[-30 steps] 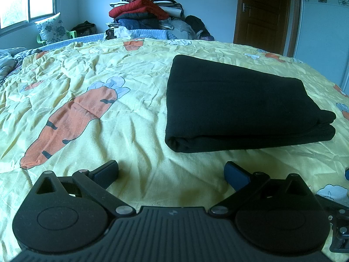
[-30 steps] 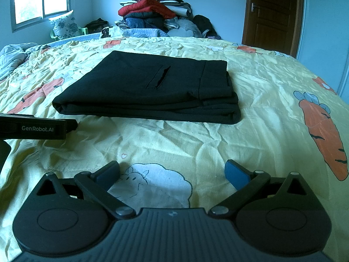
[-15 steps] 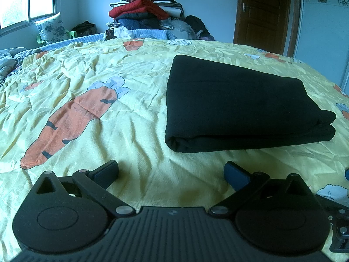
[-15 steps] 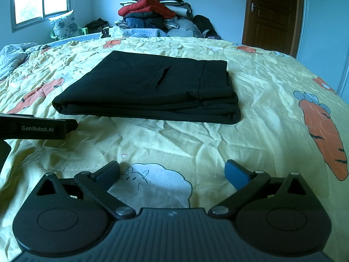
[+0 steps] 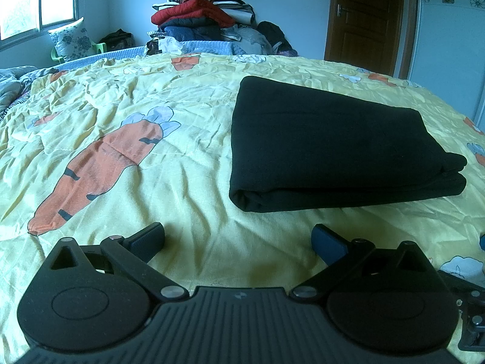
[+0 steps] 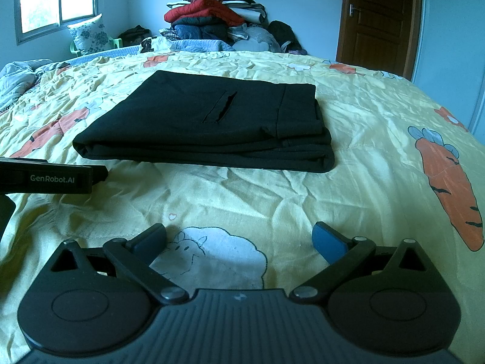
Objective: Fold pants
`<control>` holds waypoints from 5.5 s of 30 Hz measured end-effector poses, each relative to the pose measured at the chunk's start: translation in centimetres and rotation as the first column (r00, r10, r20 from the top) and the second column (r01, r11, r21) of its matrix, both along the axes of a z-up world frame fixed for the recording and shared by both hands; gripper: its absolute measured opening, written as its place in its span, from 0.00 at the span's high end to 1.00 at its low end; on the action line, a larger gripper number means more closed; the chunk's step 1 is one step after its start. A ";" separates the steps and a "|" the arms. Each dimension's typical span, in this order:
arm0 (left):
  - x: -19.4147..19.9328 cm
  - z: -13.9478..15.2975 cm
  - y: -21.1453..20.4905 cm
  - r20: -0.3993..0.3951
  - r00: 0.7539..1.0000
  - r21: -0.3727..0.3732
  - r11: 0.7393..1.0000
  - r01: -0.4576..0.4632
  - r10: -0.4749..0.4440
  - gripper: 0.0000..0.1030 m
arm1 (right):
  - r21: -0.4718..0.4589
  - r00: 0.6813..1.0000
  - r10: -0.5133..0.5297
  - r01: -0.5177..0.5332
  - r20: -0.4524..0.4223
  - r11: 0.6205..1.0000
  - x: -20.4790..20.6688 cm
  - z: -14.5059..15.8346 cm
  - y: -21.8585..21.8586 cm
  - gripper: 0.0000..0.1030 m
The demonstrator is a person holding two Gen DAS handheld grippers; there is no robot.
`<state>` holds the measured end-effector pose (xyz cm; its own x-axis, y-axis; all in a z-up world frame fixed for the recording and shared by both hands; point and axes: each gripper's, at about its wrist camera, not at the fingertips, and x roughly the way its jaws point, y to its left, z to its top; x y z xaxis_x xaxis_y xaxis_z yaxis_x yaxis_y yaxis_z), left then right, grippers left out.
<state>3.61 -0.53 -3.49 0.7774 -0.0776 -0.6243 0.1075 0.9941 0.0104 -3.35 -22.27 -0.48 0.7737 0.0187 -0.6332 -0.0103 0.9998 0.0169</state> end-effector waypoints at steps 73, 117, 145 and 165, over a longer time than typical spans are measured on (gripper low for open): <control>-3.7 4.7 -1.5 0.078 0.997 0.128 0.992 -0.006 -0.004 0.00 | 0.072 0.997 -0.077 0.076 0.015 0.995 -0.4 2.3 -0.3 0.00; -1.0 0.3 1.6 -0.024 0.998 0.005 0.999 -0.053 0.053 0.00 | 0.020 0.996 -0.089 0.089 0.008 0.996 1.0 0.0 0.0 0.00; -0.8 0.2 1.5 -0.032 0.999 0.004 0.999 -0.043 0.043 0.00 | 0.020 0.996 -0.089 0.089 0.008 0.996 1.0 0.0 0.0 0.00; -0.8 0.3 1.6 -0.035 0.999 0.002 0.999 -0.033 0.033 0.00 | 0.020 0.996 -0.089 0.089 0.008 0.996 1.0 0.0 0.0 0.00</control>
<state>2.86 1.09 -3.24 0.7569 -0.0513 -0.6515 0.0747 0.9972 0.0084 -2.33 -22.31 -0.45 0.7783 -0.0377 -0.6267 0.0782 0.9962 0.0373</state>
